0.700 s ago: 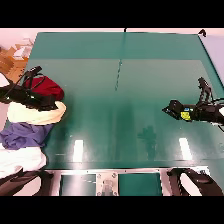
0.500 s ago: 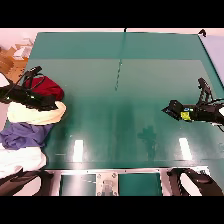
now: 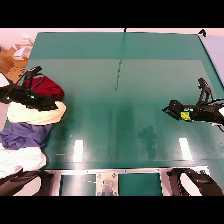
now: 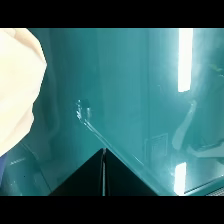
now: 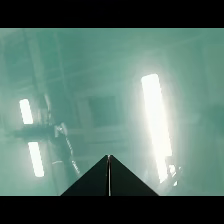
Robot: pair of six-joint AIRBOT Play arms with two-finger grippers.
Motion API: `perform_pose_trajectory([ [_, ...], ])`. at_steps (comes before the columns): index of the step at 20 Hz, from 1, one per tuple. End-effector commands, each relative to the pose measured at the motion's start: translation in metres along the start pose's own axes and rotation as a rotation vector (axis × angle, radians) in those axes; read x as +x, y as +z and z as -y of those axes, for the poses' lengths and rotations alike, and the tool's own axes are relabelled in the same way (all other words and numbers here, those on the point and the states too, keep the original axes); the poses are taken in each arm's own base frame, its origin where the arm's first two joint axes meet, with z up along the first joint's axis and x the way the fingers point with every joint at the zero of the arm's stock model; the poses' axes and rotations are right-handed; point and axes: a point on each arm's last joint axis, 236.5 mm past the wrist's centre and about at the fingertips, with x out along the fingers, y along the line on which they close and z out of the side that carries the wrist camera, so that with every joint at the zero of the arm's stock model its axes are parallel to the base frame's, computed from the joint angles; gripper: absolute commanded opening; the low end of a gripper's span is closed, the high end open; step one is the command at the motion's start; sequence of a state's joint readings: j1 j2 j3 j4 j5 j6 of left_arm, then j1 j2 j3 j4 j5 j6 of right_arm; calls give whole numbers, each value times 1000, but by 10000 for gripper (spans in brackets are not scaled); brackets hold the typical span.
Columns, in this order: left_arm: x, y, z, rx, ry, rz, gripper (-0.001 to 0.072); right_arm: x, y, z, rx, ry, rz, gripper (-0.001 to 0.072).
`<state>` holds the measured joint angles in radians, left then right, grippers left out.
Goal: Fold the shirts.
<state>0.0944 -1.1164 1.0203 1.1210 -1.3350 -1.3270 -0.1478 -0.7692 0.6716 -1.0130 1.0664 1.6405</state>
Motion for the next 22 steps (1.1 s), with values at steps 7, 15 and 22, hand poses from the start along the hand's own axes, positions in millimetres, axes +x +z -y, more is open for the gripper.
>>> perform_pose_trajectory([
  [7,-2,32,-2,-12,8,135,28,0,11,-1,1,4,46,14],
  [15,-30,87,-76,112,355,363,720,-3,37,-3,0,11,156,61],
  [22,7,146,-139,234,543,467,720,8,47,4,20,-2,173,289],
])
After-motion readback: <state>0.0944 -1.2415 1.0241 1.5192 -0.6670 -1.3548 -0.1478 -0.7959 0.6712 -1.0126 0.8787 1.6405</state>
